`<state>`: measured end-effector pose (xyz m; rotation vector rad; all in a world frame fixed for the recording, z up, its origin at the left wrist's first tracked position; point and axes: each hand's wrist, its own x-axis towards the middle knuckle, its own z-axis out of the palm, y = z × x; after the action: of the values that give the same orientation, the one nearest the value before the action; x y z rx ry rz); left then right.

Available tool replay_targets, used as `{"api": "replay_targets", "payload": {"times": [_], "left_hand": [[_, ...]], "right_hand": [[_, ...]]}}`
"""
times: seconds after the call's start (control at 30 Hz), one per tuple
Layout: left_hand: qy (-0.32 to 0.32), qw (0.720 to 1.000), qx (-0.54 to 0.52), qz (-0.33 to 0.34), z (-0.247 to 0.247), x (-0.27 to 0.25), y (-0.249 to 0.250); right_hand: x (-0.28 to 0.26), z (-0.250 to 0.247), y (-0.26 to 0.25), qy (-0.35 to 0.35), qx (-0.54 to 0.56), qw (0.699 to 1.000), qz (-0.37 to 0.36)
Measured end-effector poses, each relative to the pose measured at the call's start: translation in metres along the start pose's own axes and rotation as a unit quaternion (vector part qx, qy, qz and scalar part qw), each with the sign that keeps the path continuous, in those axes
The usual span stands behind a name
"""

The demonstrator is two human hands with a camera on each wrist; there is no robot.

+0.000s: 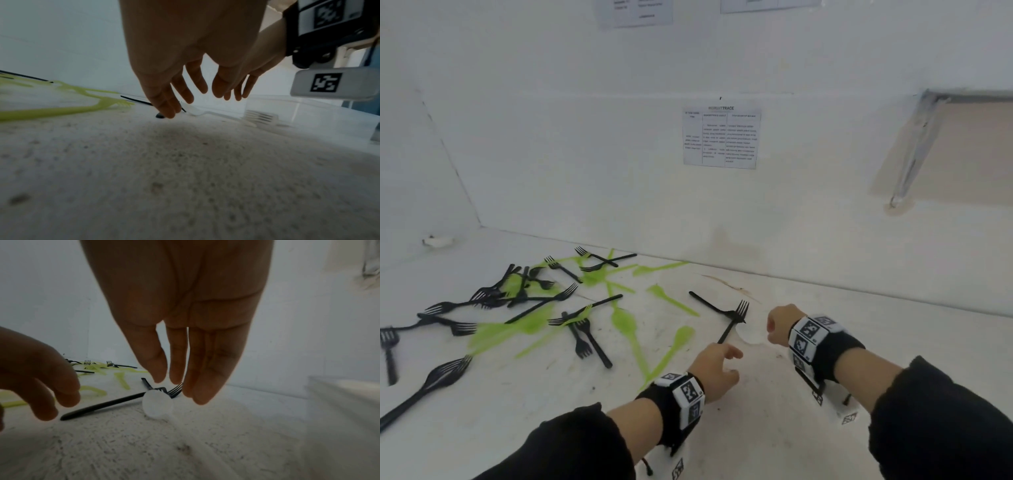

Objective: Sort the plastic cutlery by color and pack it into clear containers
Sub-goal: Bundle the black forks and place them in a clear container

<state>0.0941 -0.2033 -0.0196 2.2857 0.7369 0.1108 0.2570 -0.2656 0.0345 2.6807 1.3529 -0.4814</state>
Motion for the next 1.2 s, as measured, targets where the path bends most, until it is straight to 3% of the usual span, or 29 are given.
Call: {"api": "replay_targets", "payload": {"times": [0.27,0.4,0.5,0.63,0.77,0.9,1.0,1.13,1.2], "left_hand": [[0.012,1.0,0.016,-0.006,-0.029,0.001,-0.039],[0.016,0.999,0.034,-0.023,-0.041,-0.002,-0.061],[0.014,0.998,0.049,-0.023,-0.048,-0.002,-0.075],[0.01,0.996,0.091,0.003,-0.055,0.003,-0.081],[0.015,0.993,0.115,0.021,-0.056,0.019,-0.069],[0.0,0.991,0.137,0.002,-0.047,0.054,-0.042],[-0.023,0.986,0.163,-0.019,-0.034,0.078,-0.022],[-0.062,0.984,0.162,-0.037,-0.02,0.092,-0.012],[-0.068,0.986,0.147,-0.042,-0.022,0.092,-0.015]], "right_hand": [[0.044,0.002,-0.056,-0.001,-0.015,0.999,-0.043],[0.083,0.016,-0.066,0.002,-0.088,0.996,-0.002],[0.077,0.012,-0.082,-0.021,-0.103,0.994,-0.01],[0.087,0.007,-0.086,0.048,-0.011,0.999,-0.016],[0.089,-0.009,-0.078,0.131,0.141,0.981,0.003],[0.075,-0.02,-0.065,0.193,0.28,0.94,0.034],[0.067,-0.019,-0.06,0.244,0.402,0.882,0.041],[0.067,-0.016,-0.057,0.26,0.494,0.828,0.052],[0.067,-0.019,-0.063,0.245,0.578,0.777,0.037]]}}
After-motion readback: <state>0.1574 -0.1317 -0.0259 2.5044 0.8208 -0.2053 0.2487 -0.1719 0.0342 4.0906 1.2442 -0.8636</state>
